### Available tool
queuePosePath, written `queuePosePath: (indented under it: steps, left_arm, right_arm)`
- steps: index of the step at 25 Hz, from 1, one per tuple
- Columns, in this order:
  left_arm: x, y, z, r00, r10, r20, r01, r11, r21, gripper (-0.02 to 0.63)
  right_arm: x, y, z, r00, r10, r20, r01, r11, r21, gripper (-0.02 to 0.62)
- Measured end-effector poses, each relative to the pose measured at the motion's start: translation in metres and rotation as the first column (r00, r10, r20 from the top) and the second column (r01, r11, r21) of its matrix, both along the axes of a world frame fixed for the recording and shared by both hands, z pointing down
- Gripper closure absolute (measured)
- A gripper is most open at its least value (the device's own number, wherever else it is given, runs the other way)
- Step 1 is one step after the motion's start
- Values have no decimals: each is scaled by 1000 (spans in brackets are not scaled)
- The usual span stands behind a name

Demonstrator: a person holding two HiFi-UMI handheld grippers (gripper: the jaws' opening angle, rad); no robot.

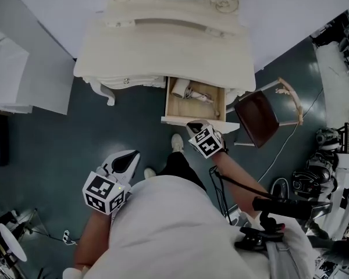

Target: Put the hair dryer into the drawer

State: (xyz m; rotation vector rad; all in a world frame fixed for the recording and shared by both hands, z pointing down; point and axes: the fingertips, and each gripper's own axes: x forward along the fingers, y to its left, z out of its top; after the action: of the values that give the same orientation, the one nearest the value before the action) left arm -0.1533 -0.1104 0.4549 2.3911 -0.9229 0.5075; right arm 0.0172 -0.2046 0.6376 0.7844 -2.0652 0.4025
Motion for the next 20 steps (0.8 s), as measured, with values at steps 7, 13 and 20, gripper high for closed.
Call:
queuePosePath:
  steps: [7,13,20]
  left_arm:
    - [-29,59,4,999,15,-38,-14,1000,2,604]
    - [-44,83,5,998,16,-64,-15,1000,16,604]
    - [-56,102,4,998,43,-54,-42,999,29,604]
  right_arm:
    - [-43,88,-42,998,-8,62,9,1000,-8,595]
    - [-71,139,-62,996,-33,88,33,999,2,595]
    - [-94,163,-86,991,-46,127,39,998,56,595]
